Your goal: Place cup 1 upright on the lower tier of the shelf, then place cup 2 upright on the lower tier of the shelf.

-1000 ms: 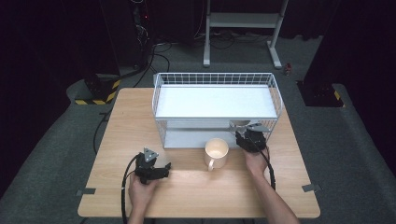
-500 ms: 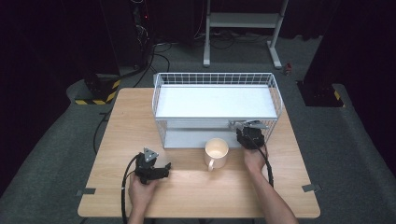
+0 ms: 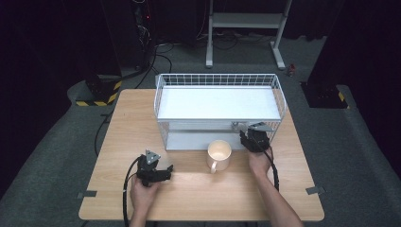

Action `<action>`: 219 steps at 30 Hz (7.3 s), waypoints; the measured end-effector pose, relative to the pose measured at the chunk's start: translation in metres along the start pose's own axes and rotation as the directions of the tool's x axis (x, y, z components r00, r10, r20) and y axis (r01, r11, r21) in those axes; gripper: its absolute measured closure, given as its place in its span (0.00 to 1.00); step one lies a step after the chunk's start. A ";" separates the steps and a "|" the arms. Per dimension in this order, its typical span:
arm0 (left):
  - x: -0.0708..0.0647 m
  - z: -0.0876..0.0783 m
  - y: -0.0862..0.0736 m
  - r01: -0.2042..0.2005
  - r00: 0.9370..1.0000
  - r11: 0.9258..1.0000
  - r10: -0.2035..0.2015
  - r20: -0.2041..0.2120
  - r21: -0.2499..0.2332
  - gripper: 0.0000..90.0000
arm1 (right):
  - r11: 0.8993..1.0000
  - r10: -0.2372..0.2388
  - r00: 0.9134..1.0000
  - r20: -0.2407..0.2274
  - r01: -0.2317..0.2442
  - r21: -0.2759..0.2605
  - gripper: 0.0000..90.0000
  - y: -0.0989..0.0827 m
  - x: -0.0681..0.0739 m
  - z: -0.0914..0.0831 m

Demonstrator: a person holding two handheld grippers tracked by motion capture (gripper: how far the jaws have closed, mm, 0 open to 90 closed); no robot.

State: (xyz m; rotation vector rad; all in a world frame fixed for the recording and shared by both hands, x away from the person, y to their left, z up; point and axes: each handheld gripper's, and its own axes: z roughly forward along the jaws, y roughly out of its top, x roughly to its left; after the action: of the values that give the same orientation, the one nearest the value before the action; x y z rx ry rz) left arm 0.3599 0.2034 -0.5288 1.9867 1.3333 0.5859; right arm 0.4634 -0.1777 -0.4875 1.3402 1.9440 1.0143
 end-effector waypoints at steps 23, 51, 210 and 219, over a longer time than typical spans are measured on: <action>0.000 0.000 0.000 -0.002 1.000 1.000 0.002 -0.003 0.000 0.17 | 0.999 0.026 0.994 -0.106 -0.030 -0.039 0.46 -0.003 -0.007 -0.035; 0.000 0.000 0.000 -0.005 1.000 1.000 0.005 -0.004 0.002 0.18 | 0.989 0.044 0.977 -0.206 -0.072 -0.130 0.44 -0.019 -0.027 -0.090; -0.093 -0.022 0.014 -0.136 0.963 0.986 0.154 0.223 -0.094 0.13 | 0.984 -0.011 0.999 -0.053 0.021 0.178 0.27 -0.093 -0.052 -0.072; -0.108 -0.017 0.023 -0.146 0.957 0.984 0.165 0.239 -0.099 0.10 | 0.984 -0.015 0.999 -0.051 0.024 0.175 0.27 -0.093 -0.053 -0.072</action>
State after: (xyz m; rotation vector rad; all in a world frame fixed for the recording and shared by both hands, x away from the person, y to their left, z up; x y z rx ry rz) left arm 0.3221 0.1021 -0.5003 2.0352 0.9956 0.4395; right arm 0.3768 -0.2661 -0.5234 1.3995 2.1208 0.8919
